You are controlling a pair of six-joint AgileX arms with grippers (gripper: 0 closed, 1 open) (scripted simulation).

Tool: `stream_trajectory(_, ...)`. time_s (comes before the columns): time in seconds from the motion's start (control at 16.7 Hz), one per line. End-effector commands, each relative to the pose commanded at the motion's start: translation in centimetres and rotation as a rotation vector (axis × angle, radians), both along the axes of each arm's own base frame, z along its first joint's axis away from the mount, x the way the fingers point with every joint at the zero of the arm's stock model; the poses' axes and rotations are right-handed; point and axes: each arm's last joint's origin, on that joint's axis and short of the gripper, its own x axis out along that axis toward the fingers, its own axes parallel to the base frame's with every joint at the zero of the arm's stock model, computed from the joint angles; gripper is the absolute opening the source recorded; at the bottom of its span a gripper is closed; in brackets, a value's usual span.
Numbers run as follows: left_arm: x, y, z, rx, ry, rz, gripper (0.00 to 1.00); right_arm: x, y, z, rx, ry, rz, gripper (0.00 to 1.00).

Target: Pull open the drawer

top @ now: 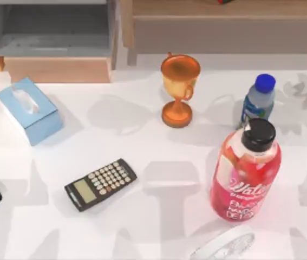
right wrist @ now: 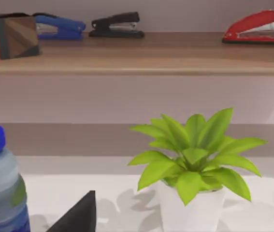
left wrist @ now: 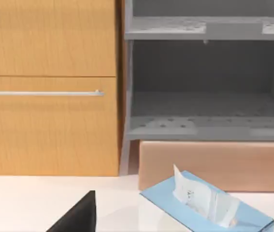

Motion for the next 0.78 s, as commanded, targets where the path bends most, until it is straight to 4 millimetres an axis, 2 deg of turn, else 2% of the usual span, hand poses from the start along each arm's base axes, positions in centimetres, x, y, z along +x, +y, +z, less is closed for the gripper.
stream_trajectory(0.18,0.0,0.0,0.4,0.001,-0.007,0.002,1.00,0.0,0.0,0.0,0.000,0.000,0.000,1.00)
stream_trajectory(0.42,0.6,-0.6,3.4,0.000,-0.040,0.007,1.00,0.0,0.0,0.0,0.000,0.000,0.000,1.00)
stream_trajectory(0.6,2.3,-1.6,6.3,-0.005,-0.041,0.005,1.00,0.0,0.0,0.0,0.000,0.000,0.000,1.00)
stream_trajectory(0.78,5.3,-3.4,9.0,-0.008,-0.030,0.001,1.00,0.0,0.0,0.0,0.000,0.000,0.000,1.00)
